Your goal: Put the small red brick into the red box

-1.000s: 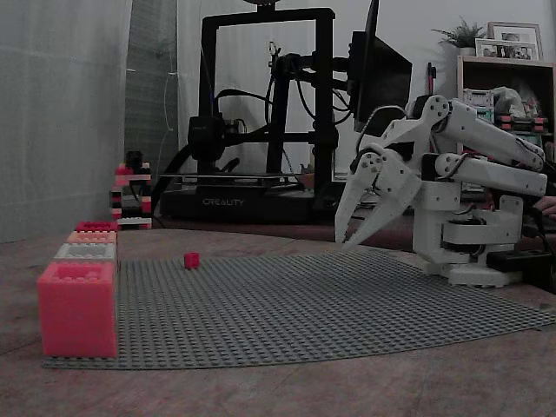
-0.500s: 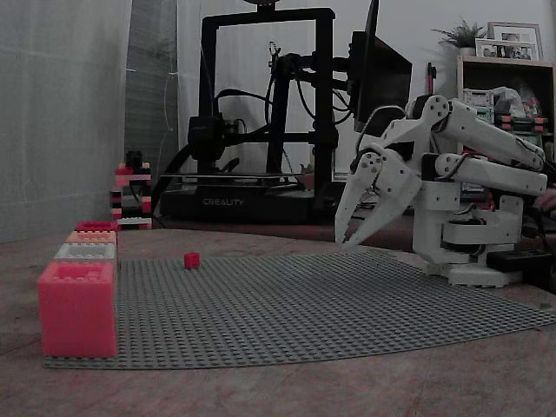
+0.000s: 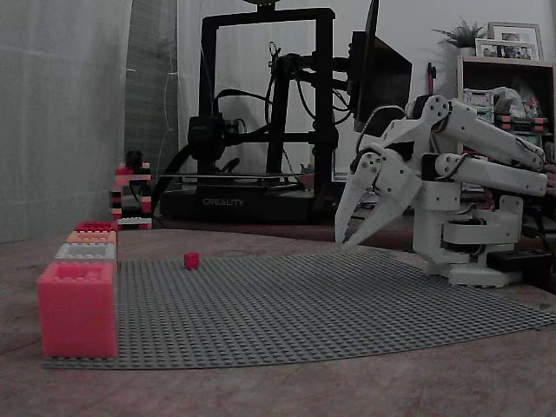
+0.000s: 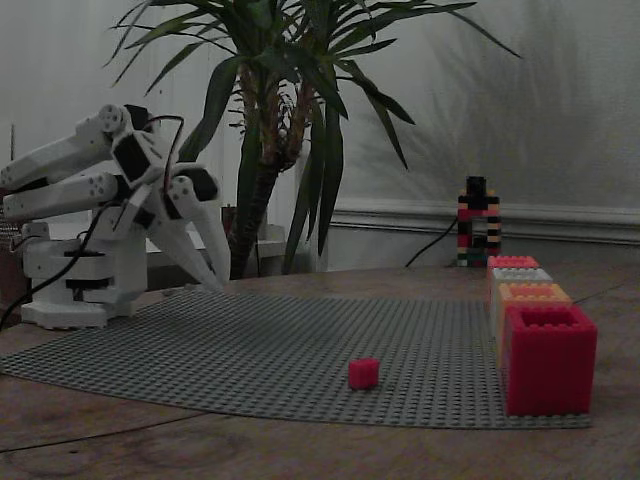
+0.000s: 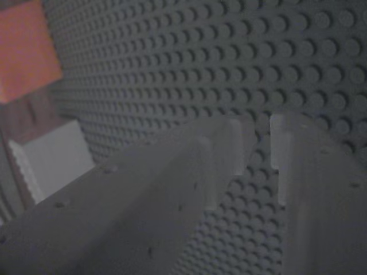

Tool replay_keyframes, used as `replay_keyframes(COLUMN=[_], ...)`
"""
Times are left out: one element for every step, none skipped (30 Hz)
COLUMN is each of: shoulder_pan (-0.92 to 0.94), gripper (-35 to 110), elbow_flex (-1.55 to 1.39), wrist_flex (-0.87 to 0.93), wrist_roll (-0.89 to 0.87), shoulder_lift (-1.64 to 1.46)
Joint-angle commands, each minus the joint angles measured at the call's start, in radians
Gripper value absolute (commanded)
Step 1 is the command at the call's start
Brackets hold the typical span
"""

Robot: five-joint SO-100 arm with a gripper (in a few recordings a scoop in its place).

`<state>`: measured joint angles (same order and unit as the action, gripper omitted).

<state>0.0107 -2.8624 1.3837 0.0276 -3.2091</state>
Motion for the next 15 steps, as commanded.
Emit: replay_keyframes(shoulder_pan=[-0.011,-0.011,-0.011,-0.011,-0.011,-0.008,-0.003,0.002,0.003,0.003,0.009,0.020,0.037,0.055,0.074], gripper=[0,0,0,0,0,0,0,0,0,0,0,0,0,0,0], elbow_flex=[0.002,0.002,0.002,0.002,0.005,0.015,0.032,0.054,0.081,0.120,0.169,0.219,0.270,0.325,0.390], wrist_flex=[0.021,0.021,0.021,0.021,0.020,0.011,-0.008,-0.032,-0.057,-0.083,-0.106,-0.129,-0.153,-0.176,-0.193], wrist_roll=[0.006,0.005,0.005,0.002,-0.002,-0.005,-0.011,-0.018,-0.029,-0.037,-0.046,-0.055,-0.063,-0.072,-0.078], shoulder_lift=[-0.012,-0.012,-0.012,-0.012,-0.012,-0.011,0.002,0.023,0.063,0.124,0.198,0.272,0.342,0.417,0.500])
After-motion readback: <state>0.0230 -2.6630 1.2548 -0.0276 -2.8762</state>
